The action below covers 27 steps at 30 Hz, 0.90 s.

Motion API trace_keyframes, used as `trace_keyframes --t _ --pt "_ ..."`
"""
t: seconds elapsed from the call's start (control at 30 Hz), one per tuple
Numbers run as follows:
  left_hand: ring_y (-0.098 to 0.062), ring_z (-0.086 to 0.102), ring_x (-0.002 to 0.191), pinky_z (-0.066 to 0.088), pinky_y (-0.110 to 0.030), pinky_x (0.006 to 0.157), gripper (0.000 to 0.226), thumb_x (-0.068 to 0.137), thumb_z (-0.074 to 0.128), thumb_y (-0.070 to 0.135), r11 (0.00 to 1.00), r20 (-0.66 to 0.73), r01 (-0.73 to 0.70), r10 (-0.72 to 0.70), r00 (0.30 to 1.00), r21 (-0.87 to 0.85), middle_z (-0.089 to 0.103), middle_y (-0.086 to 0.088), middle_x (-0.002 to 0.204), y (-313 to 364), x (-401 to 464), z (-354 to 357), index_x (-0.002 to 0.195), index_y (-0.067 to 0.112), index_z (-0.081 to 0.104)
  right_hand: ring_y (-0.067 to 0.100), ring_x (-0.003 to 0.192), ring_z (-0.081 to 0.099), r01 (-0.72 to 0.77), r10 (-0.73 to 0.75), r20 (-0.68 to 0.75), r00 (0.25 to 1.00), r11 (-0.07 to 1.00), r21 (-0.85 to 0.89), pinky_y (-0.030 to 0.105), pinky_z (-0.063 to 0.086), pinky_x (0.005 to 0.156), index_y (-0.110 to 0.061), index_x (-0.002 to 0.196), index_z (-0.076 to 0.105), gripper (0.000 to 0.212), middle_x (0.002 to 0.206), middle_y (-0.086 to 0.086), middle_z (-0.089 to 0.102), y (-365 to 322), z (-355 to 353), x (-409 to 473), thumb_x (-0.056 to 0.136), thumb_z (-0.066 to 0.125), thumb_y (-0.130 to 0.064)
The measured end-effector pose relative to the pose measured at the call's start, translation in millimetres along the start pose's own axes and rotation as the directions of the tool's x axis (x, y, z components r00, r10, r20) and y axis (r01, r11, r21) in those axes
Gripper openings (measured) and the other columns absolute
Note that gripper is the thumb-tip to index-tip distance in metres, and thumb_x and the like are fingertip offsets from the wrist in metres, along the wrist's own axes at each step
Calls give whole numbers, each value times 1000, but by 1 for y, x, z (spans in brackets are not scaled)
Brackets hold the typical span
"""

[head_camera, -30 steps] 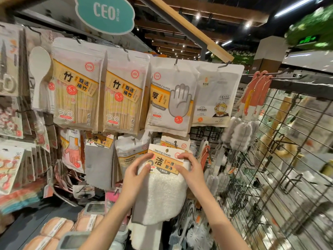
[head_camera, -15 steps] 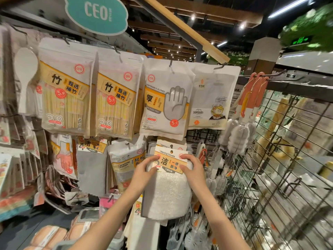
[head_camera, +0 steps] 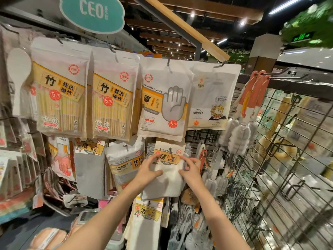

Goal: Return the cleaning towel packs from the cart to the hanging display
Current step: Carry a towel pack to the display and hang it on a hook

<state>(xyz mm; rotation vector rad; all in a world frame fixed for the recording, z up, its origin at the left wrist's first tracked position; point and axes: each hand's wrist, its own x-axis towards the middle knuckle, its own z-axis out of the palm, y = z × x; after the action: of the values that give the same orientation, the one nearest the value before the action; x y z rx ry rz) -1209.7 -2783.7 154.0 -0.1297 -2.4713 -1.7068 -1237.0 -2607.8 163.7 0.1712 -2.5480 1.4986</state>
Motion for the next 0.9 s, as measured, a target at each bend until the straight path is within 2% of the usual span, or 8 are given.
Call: trace_keyframes --t 0.13,0.2,0.3,0.37,0.5,0.6,0.77,0.9 --pt "-17 34 131 27 -32 110 70 80 72 12 997 1 65 -65 998 -29 36 -3 144 5 1 4 139 32 41 12 103 40 -42 42 62 997 999 10 1 29 74 -19 135 47 59 118 4 25 2 0 -8 82 61 3" --pt "-23 28 136 25 -37 111 73 80 71 14 994 -1 104 -105 995 -32 27 -7 146 4 -3 7 141 37 38 17 122 33 -54 53 91 994 999 3 6 25 88 -23 137 45 60 128 4 24 2 -2 -14 83 64 -4" --pt "-27 16 142 22 -43 113 75 81 69 14 992 -64 122 -121 991 16 13 -11 152 2 -17 9 143 37 35 19 139 16 -37 39 78 996 999 -33 26 18 110 -28 137 44 61 147 5 14 -2 -8 -22 83 67 -12" --pt "-27 13 144 20 -42 114 71 81 68 13 995 -110 87 -80 991 54 14 -11 153 4 -27 8 142 33 37 18 142 12 20 -15 68 998 997 -73 29 15 112 -30 137 42 61 152 2 10 -10 -13 -28 84 68 -17" --pt "-20 28 137 23 -28 109 63 83 65 12 991 -163 -40 61 985 128 34 -7 143 14 -46 -7 139 26 42 15 142 13 195 -183 109 977 975 -108 19 12 107 -24 140 40 56 153 0 15 -32 -11 -42 88 63 -22" --pt "-16 34 134 26 -29 108 61 85 63 15 972 -216 -82 131 968 222 41 0 142 18 -67 -26 141 23 40 15 144 11 313 -282 187 941 936 -164 25 10 114 -21 142 37 55 155 -1 19 -49 6 -56 92 58 -26" --pt "-15 38 133 28 -31 112 62 86 61 20 894 -277 -18 158 948 448 43 2 144 7 -115 -73 143 22 38 11 144 10 489 -404 356 843 852 -189 31 9 119 -23 146 31 59 155 -5 22 -74 61 -86 93 52 -40" --pt "-16 49 122 40 -30 99 60 84 59 26 807 -415 144 134 900 573 48 6 141 -10 -172 -126 141 31 39 11 143 14 567 -468 452 759 817 -107 29 11 117 -21 145 32 59 154 -3 26 -107 119 -111 93 52 -41"
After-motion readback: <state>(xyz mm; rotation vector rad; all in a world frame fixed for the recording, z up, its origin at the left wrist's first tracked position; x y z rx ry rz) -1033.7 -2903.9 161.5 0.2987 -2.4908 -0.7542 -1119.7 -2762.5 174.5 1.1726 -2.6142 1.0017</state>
